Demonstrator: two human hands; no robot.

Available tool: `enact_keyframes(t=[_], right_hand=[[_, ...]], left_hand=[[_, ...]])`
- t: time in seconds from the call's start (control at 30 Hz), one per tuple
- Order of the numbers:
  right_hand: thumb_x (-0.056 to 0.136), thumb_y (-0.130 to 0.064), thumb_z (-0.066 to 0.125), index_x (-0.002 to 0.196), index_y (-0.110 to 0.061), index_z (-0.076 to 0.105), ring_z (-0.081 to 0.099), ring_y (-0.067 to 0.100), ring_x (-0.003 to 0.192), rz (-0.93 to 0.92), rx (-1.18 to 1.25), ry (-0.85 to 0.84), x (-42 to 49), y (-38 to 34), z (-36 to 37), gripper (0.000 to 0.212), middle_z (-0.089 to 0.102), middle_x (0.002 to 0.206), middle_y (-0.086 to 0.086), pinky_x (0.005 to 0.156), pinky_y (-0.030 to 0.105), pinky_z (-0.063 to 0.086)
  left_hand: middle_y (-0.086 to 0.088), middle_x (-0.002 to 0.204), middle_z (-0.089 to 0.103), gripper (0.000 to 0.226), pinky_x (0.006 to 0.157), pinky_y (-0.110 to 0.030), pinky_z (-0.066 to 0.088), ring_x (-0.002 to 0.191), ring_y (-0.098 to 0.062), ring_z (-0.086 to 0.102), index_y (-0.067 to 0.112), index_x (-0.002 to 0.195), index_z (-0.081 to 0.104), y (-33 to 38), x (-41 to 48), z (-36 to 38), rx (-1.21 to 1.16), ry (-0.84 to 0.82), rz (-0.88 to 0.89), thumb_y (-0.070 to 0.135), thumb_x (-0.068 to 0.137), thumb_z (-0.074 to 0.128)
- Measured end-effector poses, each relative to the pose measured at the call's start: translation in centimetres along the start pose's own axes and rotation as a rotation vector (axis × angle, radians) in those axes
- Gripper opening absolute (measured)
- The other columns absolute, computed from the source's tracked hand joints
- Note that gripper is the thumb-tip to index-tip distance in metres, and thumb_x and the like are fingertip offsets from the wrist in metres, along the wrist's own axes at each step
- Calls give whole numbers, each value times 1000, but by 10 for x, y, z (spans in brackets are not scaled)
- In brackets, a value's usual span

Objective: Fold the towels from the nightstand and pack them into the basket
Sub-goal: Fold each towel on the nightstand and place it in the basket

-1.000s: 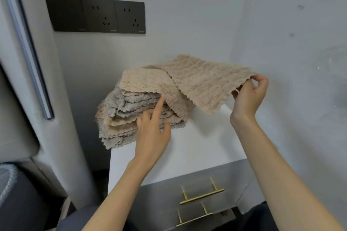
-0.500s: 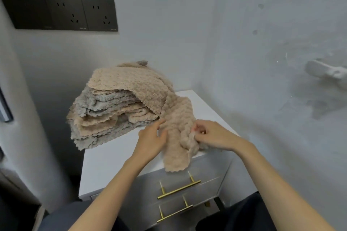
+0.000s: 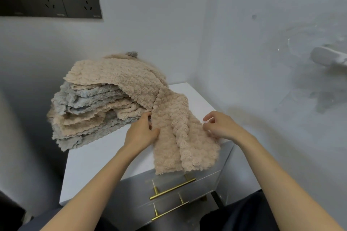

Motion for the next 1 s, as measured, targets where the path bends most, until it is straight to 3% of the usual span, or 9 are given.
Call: enact_keyframes(t=[0.17,0.27,0.37,0.47,0.57,0.7,0.83,0.9,1.0], right_hand=[[87,-40,62,111,5,61,64,29,98,53,-195,44,8,4,4,51,67,108,18,86,39,50],[84,-39,66,65,-10,56,55,19,63,55,-190,-42,6,2,11,36,56,60,4,65,31,43],[86,-27,65,50,-15,34,34,13,48,65,-178,-106,2,2,12,48,34,49,-2,53,26,29],[86,-19,61,55,-16,28,23,14,52,-10,-71,-69,-5,-3,5,45,26,56,1,53,27,20],[88,-18,62,70,-12,51,42,14,62,-87,271,205,-15,-3,-27,22,46,67,1,59,26,34],[89,-16,64,78,-14,59,57,14,83,-140,756,391,-30,8,-58,12,61,85,0,78,33,46],[91,-13,62,86,-11,58,60,-1,107,-234,967,422,-34,9,-65,7,62,120,-10,93,21,47],[91,-14,62,90,-11,57,63,3,101,-285,1013,439,-37,6,-66,6,68,107,-6,93,22,46],[91,-21,64,91,-19,60,65,9,81,-304,1035,480,-44,2,-70,4,71,84,-5,74,23,51]], left_hand=[[6,83,56,69,74,-35,52,82,-18,60,26,143,32,6,-6,-4,-1,5,72,26,84,68],[2,85,56,60,72,-27,46,80,-13,56,30,138,42,12,-8,-7,-29,9,128,21,85,69],[-7,82,60,45,67,-30,45,75,-19,57,32,127,54,17,-11,-12,-68,23,164,17,87,67],[12,78,57,35,59,-17,42,72,-7,56,31,119,62,19,-15,-23,-67,72,212,15,88,65],[20,80,58,25,60,-4,37,73,5,53,23,112,69,15,-19,-44,-73,184,211,16,87,67],[12,82,67,21,63,-10,41,73,5,58,18,105,73,8,-33,-88,-78,392,226,15,84,70],[12,80,69,10,63,-15,50,73,-1,64,24,94,71,-3,-42,-109,-237,466,202,19,87,68],[7,82,68,3,65,-24,51,76,-7,63,25,89,66,-5,-42,-110,-319,463,167,21,89,66],[15,84,66,7,69,-21,44,74,2,59,28,89,57,0,-43,-110,-562,388,167,23,93,59]])
Point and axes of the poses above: each hand's wrist, its own x-axis towards the middle knuckle, its own z-axis out of the palm, y = z × x, the point moved 8 cm from there along x, towards the middle knuckle
